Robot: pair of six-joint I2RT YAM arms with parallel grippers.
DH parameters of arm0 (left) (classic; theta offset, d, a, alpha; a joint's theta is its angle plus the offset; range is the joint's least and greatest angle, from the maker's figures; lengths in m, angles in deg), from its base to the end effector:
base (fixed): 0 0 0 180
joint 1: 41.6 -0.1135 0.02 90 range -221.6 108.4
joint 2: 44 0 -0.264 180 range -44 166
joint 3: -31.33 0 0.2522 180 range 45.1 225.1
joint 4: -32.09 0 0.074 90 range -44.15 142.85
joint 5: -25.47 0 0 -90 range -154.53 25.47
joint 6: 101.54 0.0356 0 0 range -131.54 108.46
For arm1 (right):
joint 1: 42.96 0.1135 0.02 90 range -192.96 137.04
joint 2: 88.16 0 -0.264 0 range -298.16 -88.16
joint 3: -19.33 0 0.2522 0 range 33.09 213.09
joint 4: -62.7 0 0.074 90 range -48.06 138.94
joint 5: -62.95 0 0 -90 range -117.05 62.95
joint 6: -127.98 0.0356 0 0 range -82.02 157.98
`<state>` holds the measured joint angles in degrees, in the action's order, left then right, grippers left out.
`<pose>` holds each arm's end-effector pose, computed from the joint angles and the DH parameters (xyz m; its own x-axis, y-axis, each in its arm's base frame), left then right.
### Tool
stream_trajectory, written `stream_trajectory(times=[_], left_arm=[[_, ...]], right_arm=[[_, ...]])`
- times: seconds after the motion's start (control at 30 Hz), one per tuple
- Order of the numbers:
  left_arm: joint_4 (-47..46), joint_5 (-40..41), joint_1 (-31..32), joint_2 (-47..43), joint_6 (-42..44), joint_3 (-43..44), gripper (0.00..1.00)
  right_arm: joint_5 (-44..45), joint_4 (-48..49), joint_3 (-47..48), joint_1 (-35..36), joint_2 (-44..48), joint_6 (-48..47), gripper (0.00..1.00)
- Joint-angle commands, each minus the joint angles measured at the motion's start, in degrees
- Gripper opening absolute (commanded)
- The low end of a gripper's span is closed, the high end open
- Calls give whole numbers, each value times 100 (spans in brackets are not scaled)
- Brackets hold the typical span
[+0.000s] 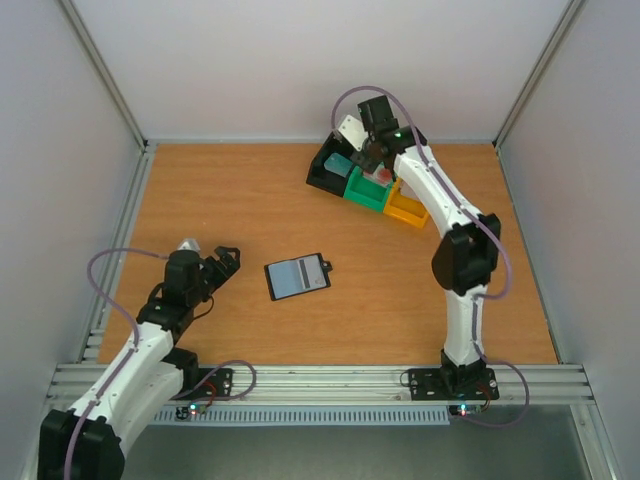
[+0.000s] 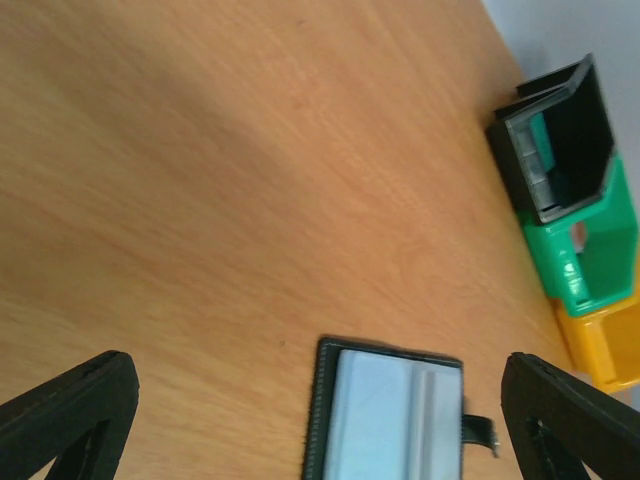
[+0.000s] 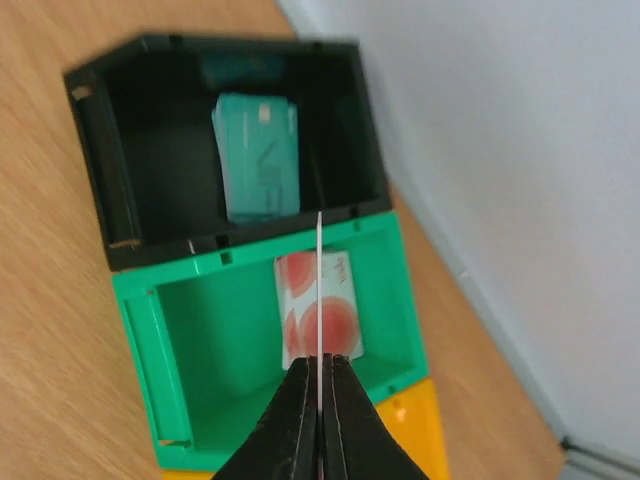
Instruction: Take the credit cards out of the card holder
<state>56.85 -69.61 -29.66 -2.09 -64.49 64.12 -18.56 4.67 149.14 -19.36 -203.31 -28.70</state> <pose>0.1592 -0.0369 0.1888 -0.5505 -0.6961 -0.4608 -0.2678 0.6700 -0.6923 0.4196 0.1776 0.3413 0.0242 -0.9806 -0.1947 -0.6957 0.1233 -0.7077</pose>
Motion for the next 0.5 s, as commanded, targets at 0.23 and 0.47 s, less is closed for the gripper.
stream_trajectory(times=[0.23,0.47], left_arm=[[-651,417,-26,222,518,-250,99],[-812,369,-26,546,436,-276,99]], right_arm=[[686,-1627,1981,-600,-2006,-33,1],[1091,-1174,2311,-634,-2686,-618,1]])
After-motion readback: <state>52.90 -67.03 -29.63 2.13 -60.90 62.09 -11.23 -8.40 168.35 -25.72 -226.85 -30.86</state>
